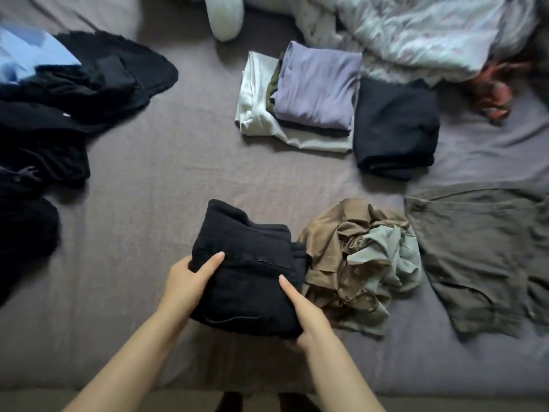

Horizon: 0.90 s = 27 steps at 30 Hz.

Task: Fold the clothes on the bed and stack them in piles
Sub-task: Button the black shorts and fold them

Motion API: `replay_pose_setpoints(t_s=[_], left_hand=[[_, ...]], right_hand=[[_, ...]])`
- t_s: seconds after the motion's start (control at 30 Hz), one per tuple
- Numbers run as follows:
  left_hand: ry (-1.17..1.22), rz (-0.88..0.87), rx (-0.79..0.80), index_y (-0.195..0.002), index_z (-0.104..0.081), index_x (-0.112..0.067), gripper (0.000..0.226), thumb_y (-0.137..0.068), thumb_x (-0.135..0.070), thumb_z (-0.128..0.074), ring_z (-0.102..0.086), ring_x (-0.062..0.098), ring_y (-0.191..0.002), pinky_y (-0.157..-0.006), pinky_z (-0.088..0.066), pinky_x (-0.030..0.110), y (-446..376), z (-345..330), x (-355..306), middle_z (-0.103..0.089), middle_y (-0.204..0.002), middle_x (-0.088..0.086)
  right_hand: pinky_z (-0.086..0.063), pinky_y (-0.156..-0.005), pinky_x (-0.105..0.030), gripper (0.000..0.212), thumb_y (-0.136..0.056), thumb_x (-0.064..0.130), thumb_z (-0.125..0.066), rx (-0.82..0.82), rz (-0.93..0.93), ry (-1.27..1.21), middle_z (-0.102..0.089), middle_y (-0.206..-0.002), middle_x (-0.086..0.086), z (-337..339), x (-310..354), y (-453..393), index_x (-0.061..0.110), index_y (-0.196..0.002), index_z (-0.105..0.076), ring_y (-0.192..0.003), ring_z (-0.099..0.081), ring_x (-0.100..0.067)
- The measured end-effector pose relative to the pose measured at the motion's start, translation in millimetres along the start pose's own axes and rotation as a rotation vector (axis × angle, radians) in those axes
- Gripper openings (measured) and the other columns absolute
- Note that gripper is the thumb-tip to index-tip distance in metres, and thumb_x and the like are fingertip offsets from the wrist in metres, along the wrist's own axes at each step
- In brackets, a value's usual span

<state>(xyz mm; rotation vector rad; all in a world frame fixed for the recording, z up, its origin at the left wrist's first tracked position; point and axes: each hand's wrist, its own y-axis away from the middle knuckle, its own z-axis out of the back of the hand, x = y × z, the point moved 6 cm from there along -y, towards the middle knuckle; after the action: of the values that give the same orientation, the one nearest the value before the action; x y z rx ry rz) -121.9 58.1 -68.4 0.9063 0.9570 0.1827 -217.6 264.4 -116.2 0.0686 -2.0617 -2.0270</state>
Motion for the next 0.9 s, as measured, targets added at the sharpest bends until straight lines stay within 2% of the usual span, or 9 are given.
replay_pose_setpoints(t_s=[0.1, 0.17, 0.3, 0.4, 0.5, 0.6, 0.67, 0.8, 0.9], left_hand=[[0.173, -0.057, 0.001, -0.094, -0.069, -0.019, 0.019, -0.081, -0.031, -0.071, -0.070, 0.020, -0.087, -0.066, -0.053, 0.027, 27.7, 1.4, -33.9, -0.074, -0.090, 0.000], [0.278, -0.126, 0.018, -0.097, -0.068, -0.019, 0.026, -0.077, -0.034, -0.069, -0.071, 0.018, -0.087, -0.064, -0.056, 0.025, 38.9, -10.0, -65.2, -0.075, -0.090, -0.002], [0.506, -0.229, 0.099, -0.112, -0.062, -0.018, 0.034, -0.081, -0.030, -0.065, -0.069, 0.015, -0.097, -0.075, -0.058, 0.026, 45.1, -79.0, -123.5, -0.073, -0.106, -0.002], [0.639, -0.185, 0.154, -0.124, -0.056, -0.016, 0.035, -0.090, -0.021, -0.062, -0.067, 0.017, -0.103, -0.083, -0.057, 0.030, 49.9, -156.4, -147.4, -0.069, -0.116, 0.001], [0.755, -0.106, 0.209, -0.125, -0.056, -0.013, 0.035, -0.091, -0.016, -0.061, -0.068, 0.019, -0.101, -0.082, -0.057, 0.032, 53.0, -226.5, -155.9, -0.069, -0.116, 0.005], [0.746, -0.024, 0.291, -0.126, -0.059, -0.012, 0.041, -0.086, -0.020, -0.065, -0.070, 0.016, -0.096, -0.077, -0.058, 0.030, 56.3, -278.0, -162.1, -0.070, -0.114, 0.006], [0.846, 0.033, 0.453, -0.126, -0.060, -0.012, 0.050, -0.082, -0.037, -0.062, -0.067, 0.019, -0.103, -0.085, -0.056, 0.035, 55.0, -302.4, -173.7, -0.069, -0.116, 0.006], [1.040, 0.038, 0.693, -0.135, -0.054, -0.019, 0.083, -0.071, -0.072, -0.049, -0.050, 0.029, -0.128, -0.109, -0.035, 0.051, 30.7, -323.2, -206.2, -0.056, -0.136, 0.009], [0.960, 0.069, 0.766, -0.126, -0.062, -0.014, 0.058, -0.082, -0.050, -0.055, -0.054, 0.027, -0.123, -0.111, -0.033, 0.047, -5.5, -346.1, -229.4, -0.060, -0.130, 0.010]], right_hand=[[-0.057, -0.082, -0.043, 0.046, -0.074, 0.032, -0.077, 0.219, -0.008, -0.257, -0.073, -0.102, -0.015, -12.3, 23.4, 44.5, 0.007, -0.111, -0.067, -0.090, -0.071, -0.030], [-0.057, -0.081, -0.041, 0.047, -0.071, 0.036, -0.073, 0.349, 0.147, -0.370, -0.072, -0.104, -0.014, -11.3, 61.5, 64.4, 0.008, -0.109, -0.069, -0.091, -0.071, -0.026], [-0.047, -0.098, -0.052, 0.090, -0.044, 0.046, -0.093, 0.587, 0.426, -0.505, -0.064, -0.125, -0.013, -6.9, 158.6, 88.9, 0.013, -0.123, -0.065, -0.116, -0.060, -0.033], [-0.043, -0.103, -0.051, 0.094, -0.053, 0.040, -0.091, 0.536, 0.600, -0.449, -0.060, -0.132, -0.012, 9.6, 231.9, 91.5, 0.013, -0.135, -0.054, -0.121, -0.057, -0.032], [-0.051, -0.094, -0.051, 0.104, -0.044, 0.028, -0.097, 0.335, 0.668, -0.320, -0.064, -0.124, -0.013, 35.3, 296.4, 79.0, 0.010, -0.135, -0.050, -0.112, -0.063, -0.030], [-0.059, -0.076, -0.041, 0.052, -0.071, 0.005, -0.079, 0.207, 0.756, -0.131, -0.070, -0.108, -0.013, 64.8, 361.8, 69.8, 0.003, -0.119, -0.059, -0.095, -0.069, -0.030], [-0.059, -0.067, -0.033, 0.020, -0.082, 0.001, -0.063, 0.252, 0.749, -0.043, -0.071, -0.089, -0.011, 74.0, 400.7, 69.6, 0.002, -0.102, -0.065, -0.078, -0.070, -0.025], [-0.059, -0.070, -0.027, 0.025, -0.082, 0.010, -0.053, 0.466, 0.670, 0.127, -0.073, -0.074, -0.007, 69.8, 450.9, 65.7, 0.003, -0.075, -0.075, -0.069, -0.070, -0.019], [-0.058, -0.075, -0.028, 0.024, -0.074, 0.017, -0.056, 0.527, 0.687, 0.180, -0.074, -0.079, -0.008, 57.9, 493.7, 54.3, 0.003, -0.081, -0.075, -0.074, -0.070, -0.020]])
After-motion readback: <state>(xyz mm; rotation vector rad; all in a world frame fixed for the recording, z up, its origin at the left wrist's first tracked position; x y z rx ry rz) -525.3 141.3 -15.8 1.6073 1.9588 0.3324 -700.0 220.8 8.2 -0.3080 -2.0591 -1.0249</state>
